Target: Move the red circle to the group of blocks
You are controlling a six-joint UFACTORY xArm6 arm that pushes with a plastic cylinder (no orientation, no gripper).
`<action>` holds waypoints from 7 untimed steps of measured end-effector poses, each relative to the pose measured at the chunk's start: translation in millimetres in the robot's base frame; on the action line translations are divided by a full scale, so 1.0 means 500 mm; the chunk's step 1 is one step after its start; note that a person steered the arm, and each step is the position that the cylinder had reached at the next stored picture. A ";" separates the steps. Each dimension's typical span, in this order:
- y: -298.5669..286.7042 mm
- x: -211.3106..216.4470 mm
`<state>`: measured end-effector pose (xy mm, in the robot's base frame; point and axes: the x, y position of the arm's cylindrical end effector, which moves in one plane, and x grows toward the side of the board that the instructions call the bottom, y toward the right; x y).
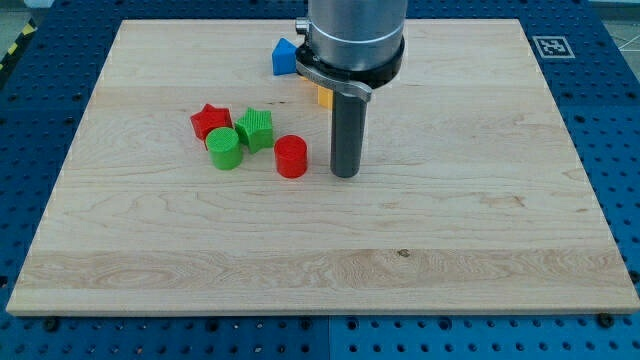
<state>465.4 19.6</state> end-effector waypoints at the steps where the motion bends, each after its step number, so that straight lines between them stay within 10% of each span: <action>1: -0.028 -0.004; 7: -0.123 -0.081</action>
